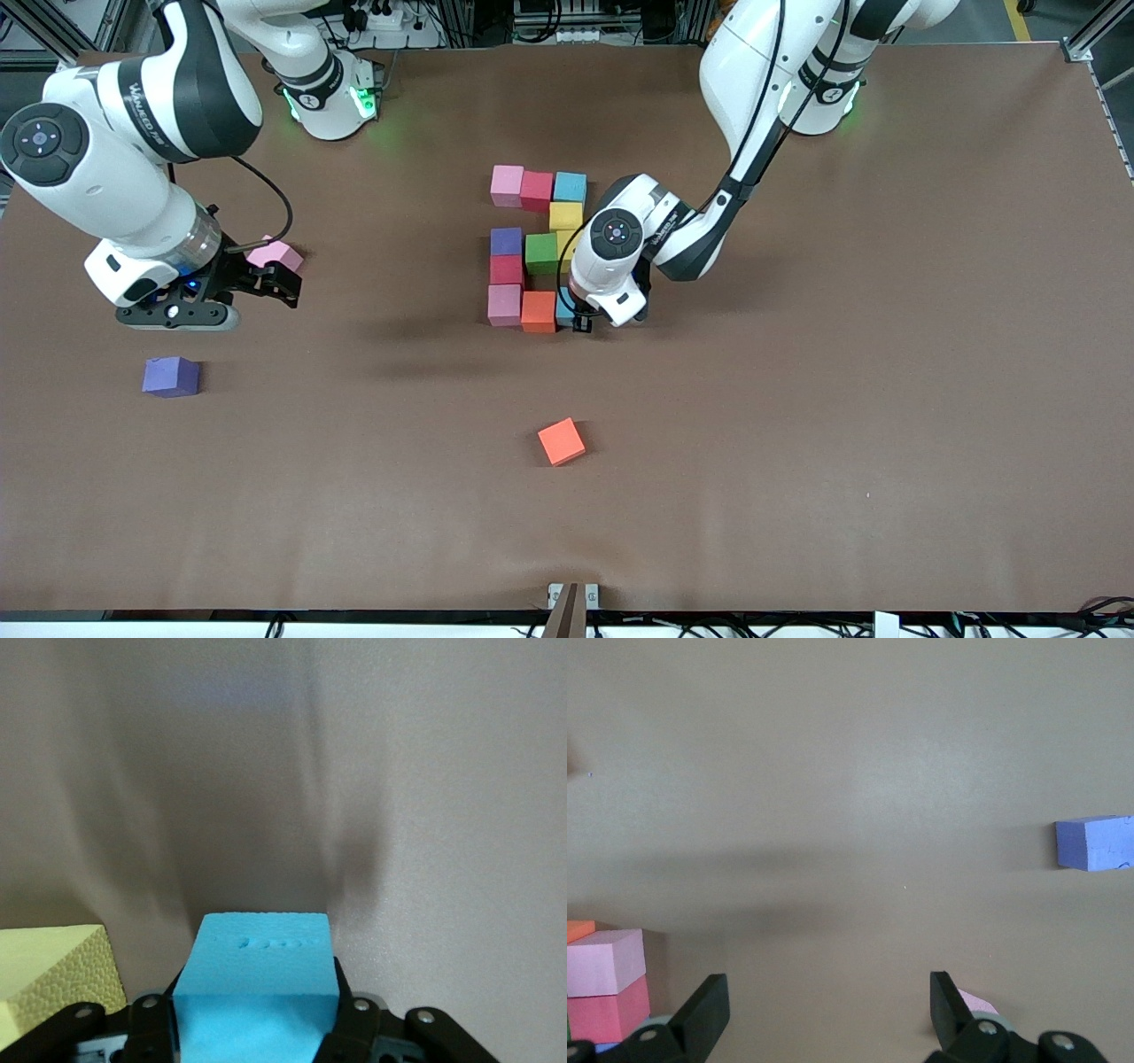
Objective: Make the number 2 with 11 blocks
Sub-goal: 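Lower the cyan block beside the orange block with the left gripper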
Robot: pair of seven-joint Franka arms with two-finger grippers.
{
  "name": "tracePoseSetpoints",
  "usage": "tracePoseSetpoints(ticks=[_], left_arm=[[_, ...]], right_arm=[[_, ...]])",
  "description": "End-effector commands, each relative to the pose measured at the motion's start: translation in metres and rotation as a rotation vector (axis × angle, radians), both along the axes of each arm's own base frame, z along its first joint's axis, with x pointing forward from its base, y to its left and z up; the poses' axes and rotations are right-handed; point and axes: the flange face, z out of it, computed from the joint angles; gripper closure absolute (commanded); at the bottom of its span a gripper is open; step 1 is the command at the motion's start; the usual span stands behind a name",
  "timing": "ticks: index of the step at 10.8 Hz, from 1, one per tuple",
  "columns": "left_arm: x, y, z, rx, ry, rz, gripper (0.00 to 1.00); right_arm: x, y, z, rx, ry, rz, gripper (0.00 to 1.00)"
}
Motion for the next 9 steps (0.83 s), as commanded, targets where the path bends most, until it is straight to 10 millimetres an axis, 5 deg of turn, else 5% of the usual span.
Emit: tracePoseSetpoints(ticks=[1, 9], left_arm=[[-0.002, -0.005, -0.004, 0.000, -0.008, 0.015, 0.01], [0.004, 0.000, 0.011, 0.039, -0.031, -0.011, 0.00]], right_arm=[[-0.005, -0.001, 0.002, -0.001, -0.006, 0.013, 0.00], [-0.007, -0.005, 0.012, -0.009, 0.033, 0.042, 0.00]])
